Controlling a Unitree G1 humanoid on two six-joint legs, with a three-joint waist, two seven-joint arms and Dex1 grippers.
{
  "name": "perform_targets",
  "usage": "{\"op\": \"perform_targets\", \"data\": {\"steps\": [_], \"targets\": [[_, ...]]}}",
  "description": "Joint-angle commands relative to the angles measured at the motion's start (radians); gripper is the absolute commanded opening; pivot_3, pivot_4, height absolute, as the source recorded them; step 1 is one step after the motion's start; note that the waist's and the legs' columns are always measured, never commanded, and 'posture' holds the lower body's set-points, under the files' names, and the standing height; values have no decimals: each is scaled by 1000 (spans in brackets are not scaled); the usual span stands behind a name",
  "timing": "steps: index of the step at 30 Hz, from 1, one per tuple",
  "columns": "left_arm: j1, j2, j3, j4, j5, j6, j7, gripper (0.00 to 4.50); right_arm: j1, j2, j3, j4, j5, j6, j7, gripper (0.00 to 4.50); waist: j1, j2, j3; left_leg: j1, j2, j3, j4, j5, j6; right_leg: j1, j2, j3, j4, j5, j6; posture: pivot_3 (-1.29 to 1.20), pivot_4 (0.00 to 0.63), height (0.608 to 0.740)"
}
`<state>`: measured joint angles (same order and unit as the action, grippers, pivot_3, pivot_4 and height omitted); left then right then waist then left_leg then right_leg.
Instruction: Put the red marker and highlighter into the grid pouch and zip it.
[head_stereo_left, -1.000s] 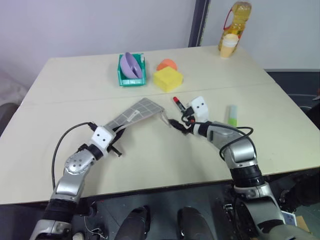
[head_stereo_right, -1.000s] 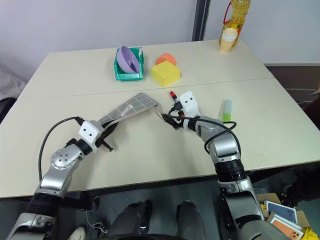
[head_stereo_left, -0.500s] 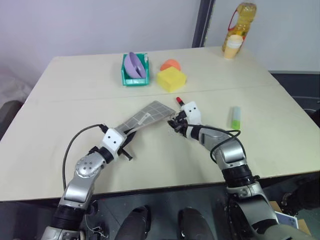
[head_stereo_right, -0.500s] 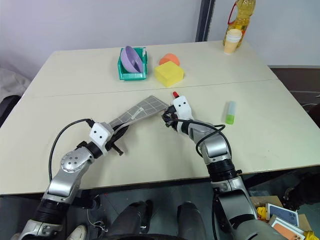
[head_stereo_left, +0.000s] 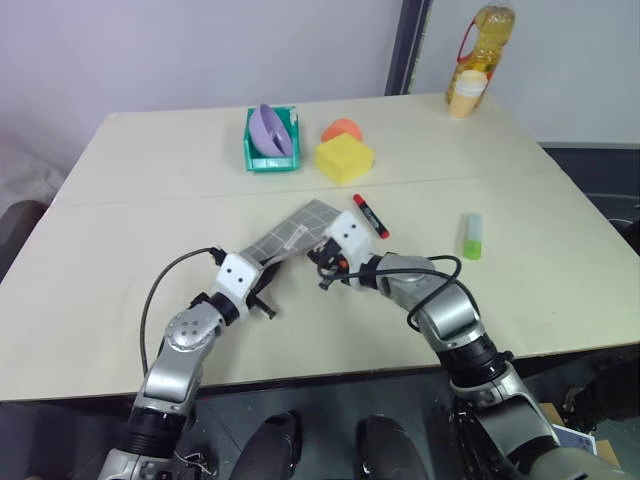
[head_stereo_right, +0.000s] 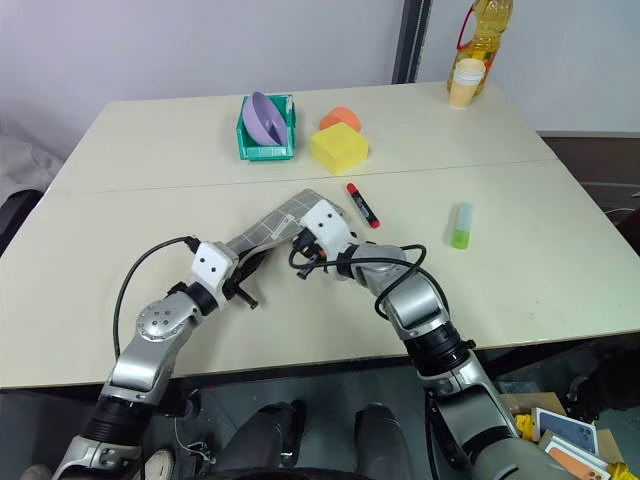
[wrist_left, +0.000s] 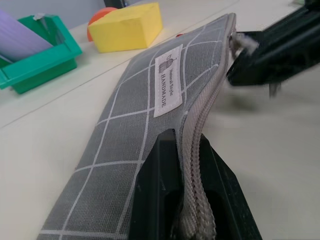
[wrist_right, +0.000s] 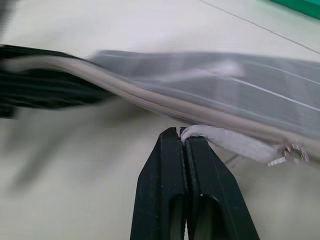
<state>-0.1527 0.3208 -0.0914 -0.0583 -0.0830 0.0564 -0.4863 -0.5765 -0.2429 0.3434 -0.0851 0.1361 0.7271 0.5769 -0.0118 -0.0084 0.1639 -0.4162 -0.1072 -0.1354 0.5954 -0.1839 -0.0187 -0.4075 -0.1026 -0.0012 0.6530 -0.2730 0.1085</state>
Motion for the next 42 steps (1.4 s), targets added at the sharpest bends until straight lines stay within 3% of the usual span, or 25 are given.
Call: {"op": "perform_targets", "data": {"steps": [1, 6, 12, 16, 21, 26, 31, 36, 40, 42], "targets": [[-21, -16, -18, -46, 11, 15, 12, 0, -34, 6, 65, -89, 1, 3, 48, 30, -1, 0, 0, 0, 0, 0, 0, 0, 0, 0, 0, 0, 0, 0, 0, 0, 150, 740], [-31, -39, -24, -53, 13, 36, 25, 0, -33, 2, 141, -148, 15, 0, 122, 30, -1, 0, 0, 0, 0, 0, 0, 0, 0, 0, 0, 0, 0, 0, 0, 0, 150, 740], [-43, -56, -18, -43, 22, 43, 50, 0, -26, -2, 135, -178, 31, 15, 147, 30, 0, 0, 0, 0, 0, 0, 0, 0, 0, 0, 0, -1, 0, 0, 0, 0, 150, 740], [-49, -62, -15, -39, 30, 43, 61, 0, -18, -37, 78, -173, 43, 41, 149, 1276, 1, 0, 0, 0, 0, 0, 0, 0, 0, 0, 0, -1, -1, 0, 0, 0, 150, 740], [-37, -37, 11, -43, 65, 28, 90, 0, -8, -165, -58, -139, 20, 38, 105, 3854, 4, -1, 0, 0, 0, 0, 0, 0, 0, 2, 0, -1, -3, 0, 0, 0, 150, 740], [-29, -13, 21, -12, 118, 12, 146, 0, -16, -222, -156, -42, 6, 4, 58, 3854, -2, -1, 0, -1, 0, 0, -1, 0, 0, 1, 0, -1, -3, 0, 0, 0, 150, 740], [-38, -32, 11, 11, 136, 36, 186, 0, -104, -145, -267, 252, -36, -62, -129, 3854, 1, -1, 0, -1, 0, 0, -1, 0, 0, 1, 0, -1, -3, 0, 0, 0, 150, 740], [-46, -48, 2, 11, 131, 42, 181, 0, -165, -82, -283, 491, -61, -168, -196, 3854, -1, -1, 0, 0, 0, 1, 0, 0, 0, 1, 0, -1, -3, 0, 0, 0, 150, 740], [-42, -48, 4, 5, 129, 45, 180, 0, -177, -61, -306, 545, -45, -212, -190, 2547, -1, -1, 0, 0, 0, 1, -1, 0, 0, 1, 0, -1, -3, 0, 0, 0, 150, 740], [-37, -51, 16, -3, 117, 54, 182, 0, -174, -61, -309, 535, -45, -228, -186, 1384, -1, -1, 0, 0, 0, 1, 0, 0, 0, 1, 0, -1, -3, 0, 0, 0, 150, 740]]}}
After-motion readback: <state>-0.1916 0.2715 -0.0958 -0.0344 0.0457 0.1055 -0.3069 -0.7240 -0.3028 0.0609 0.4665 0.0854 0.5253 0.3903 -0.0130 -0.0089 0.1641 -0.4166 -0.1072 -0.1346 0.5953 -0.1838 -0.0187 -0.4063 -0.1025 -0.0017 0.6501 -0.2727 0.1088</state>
